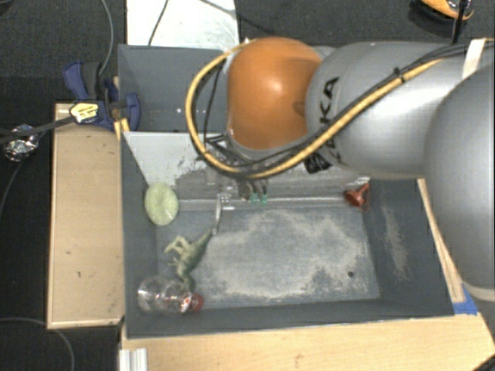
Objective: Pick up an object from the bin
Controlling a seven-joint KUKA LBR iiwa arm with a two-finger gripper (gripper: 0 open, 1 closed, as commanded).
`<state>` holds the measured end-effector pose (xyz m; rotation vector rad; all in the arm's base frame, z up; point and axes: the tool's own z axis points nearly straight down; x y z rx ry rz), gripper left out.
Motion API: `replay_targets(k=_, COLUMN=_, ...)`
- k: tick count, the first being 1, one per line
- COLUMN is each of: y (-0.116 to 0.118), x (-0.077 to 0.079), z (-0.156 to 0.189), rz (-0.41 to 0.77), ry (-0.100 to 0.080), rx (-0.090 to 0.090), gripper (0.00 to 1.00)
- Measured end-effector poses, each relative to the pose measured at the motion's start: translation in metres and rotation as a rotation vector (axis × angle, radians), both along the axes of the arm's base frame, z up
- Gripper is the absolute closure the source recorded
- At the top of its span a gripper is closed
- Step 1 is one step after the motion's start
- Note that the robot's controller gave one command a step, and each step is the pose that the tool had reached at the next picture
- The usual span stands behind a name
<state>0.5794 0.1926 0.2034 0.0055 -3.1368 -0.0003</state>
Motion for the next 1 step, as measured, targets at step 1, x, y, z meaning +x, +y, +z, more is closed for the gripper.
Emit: replay_targets(k=1, y=-0.0012, x=0.0017, z=0.0052, rz=-0.005, ry=-0.008, rx=0.002, gripper=0.00)
